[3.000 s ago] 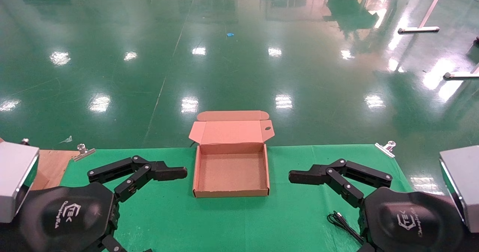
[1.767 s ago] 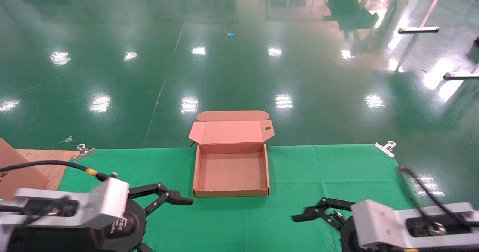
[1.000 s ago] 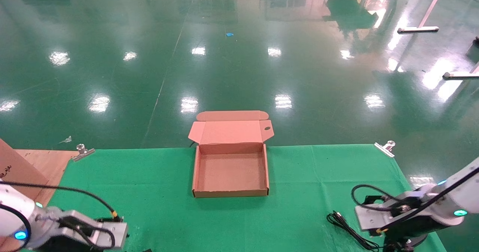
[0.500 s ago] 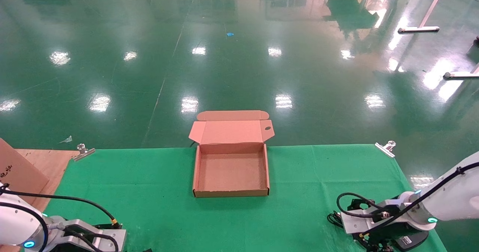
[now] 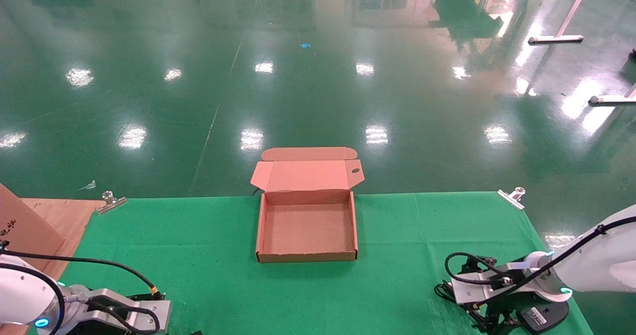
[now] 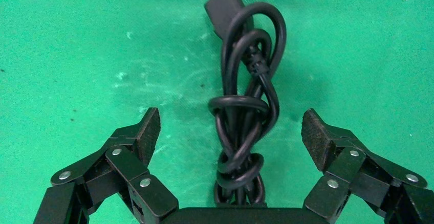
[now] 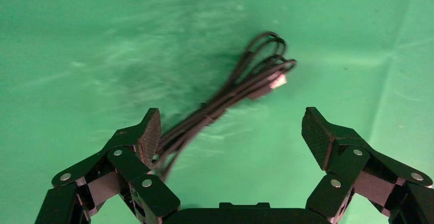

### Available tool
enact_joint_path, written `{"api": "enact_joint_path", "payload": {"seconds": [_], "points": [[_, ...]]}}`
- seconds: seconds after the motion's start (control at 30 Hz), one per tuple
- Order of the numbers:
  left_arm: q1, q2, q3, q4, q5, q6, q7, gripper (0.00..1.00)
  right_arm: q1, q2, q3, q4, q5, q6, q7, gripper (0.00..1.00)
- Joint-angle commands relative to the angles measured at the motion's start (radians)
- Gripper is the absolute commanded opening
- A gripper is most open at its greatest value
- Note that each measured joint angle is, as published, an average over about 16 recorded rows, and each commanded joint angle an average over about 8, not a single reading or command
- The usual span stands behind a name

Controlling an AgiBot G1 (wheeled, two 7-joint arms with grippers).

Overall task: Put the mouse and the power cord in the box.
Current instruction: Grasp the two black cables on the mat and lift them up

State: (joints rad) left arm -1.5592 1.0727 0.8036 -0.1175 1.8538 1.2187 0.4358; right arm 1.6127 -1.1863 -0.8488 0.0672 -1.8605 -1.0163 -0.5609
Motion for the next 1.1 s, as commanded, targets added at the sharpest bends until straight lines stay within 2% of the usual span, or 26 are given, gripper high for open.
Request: {"api": "enact_joint_path", "payload": {"seconds": [0.03, 0.13, 0.17, 0.2, 0.27, 0.37, 0.43, 0.47, 0.53, 1.1], "points": [[-0.005, 0.003, -0.003, 0.012, -0.004, -0.003, 0.009, 1.0, -0.002, -0.006, 0.002, -0.012, 0.002, 0.024, -0.005, 1.0], [-0.009, 0.004, -0.006, 0.028, -0.008, -0.005, 0.019, 0.96, -0.007, -0.009, 0.006, -0.022, 0.007, 0.057, -0.007, 0.98], [-0.01, 0.005, -0.006, 0.032, -0.009, -0.005, 0.022, 0.89, -0.008, -0.009, 0.007, -0.025, 0.009, 0.064, -0.008, 0.98], [-0.011, 0.006, -0.007, 0.036, -0.01, -0.006, 0.025, 0.81, -0.009, -0.008, 0.008, -0.028, 0.01, 0.068, -0.009, 0.91], [-0.013, 0.008, -0.007, 0.044, -0.01, -0.005, 0.032, 0.58, -0.011, -0.007, 0.011, -0.033, 0.013, 0.072, -0.012, 0.75], [-0.015, 0.011, -0.009, 0.054, -0.013, -0.003, 0.04, 0.21, -0.013, -0.004, 0.014, -0.041, 0.018, 0.066, -0.017, 0.39], [-0.016, 0.012, -0.01, 0.061, -0.015, 0.0, 0.046, 0.06, -0.014, -0.002, 0.015, -0.045, 0.021, 0.06, -0.02, 0.15], [-0.016, 0.012, -0.012, 0.063, -0.017, 0.002, 0.049, 0.02, -0.014, 0.0, 0.016, -0.046, 0.022, 0.056, -0.022, 0.08], [-0.017, 0.011, -0.014, 0.069, -0.021, 0.007, 0.055, 0.0, -0.013, 0.002, 0.019, -0.049, 0.025, 0.05, -0.025, 0.0], [-0.032, 0.004, -0.022, 0.1, -0.032, 0.023, 0.076, 0.0, -0.004, 0.011, 0.027, -0.062, 0.037, -0.009, -0.042, 0.0]]}}
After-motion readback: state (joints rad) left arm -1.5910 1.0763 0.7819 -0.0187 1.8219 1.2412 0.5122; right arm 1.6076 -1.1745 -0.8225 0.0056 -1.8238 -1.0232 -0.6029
